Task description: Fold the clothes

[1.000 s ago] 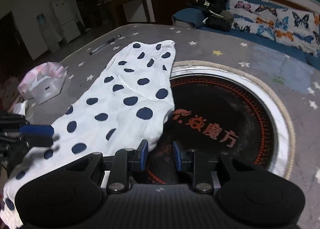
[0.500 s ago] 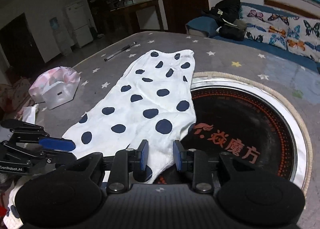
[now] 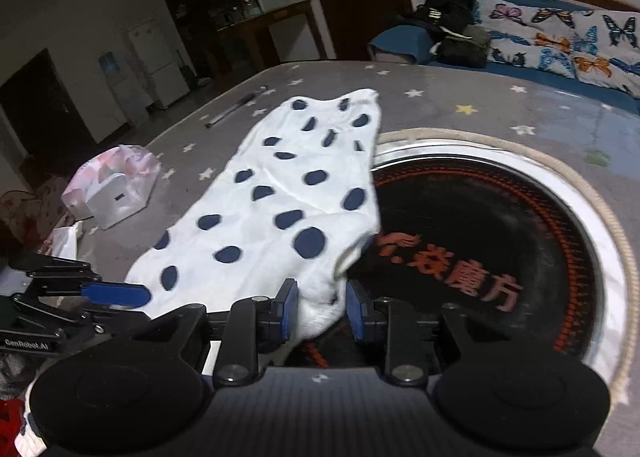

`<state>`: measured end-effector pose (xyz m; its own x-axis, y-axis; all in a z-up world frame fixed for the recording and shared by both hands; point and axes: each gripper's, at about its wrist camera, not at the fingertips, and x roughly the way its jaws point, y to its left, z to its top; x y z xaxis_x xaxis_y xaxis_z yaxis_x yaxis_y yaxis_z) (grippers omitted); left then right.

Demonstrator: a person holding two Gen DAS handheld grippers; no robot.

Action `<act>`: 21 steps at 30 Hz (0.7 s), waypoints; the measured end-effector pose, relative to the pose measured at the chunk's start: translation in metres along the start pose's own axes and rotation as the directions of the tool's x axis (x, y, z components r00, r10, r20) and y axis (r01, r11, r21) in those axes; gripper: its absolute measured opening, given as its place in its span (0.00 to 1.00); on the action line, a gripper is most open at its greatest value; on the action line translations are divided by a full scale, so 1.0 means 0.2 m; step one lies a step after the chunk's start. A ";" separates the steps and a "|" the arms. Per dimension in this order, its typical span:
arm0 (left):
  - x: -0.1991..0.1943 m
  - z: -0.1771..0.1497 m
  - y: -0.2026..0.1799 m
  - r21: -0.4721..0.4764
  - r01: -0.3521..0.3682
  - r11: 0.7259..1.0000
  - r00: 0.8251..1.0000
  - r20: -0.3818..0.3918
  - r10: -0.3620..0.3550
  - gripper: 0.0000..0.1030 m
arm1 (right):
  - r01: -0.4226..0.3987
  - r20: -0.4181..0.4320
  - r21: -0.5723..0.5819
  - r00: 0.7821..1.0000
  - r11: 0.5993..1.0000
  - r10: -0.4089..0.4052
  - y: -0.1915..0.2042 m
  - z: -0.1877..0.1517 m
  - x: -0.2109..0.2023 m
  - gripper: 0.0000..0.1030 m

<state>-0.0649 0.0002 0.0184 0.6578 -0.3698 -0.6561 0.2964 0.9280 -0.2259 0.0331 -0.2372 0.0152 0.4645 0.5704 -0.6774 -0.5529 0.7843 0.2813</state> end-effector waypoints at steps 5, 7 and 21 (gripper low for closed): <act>0.00 0.00 0.00 -0.001 0.001 1.000 1.000 0.000 -0.001 0.33 | 0.044 0.018 -0.072 0.999 0.996 -0.043 0.08 0.01 0.00 0.04; 0.00 0.00 0.00 -0.001 0.002 1.000 1.000 0.001 -0.002 0.33 | 0.094 0.037 -0.110 0.995 0.990 -0.090 0.10 0.01 -0.04 0.03; -0.05 -0.01 -0.03 0.039 -0.011 0.999 1.000 0.027 0.010 0.35 | 0.194 0.023 -0.194 0.981 0.962 -0.193 0.13 -0.02 -0.08 0.12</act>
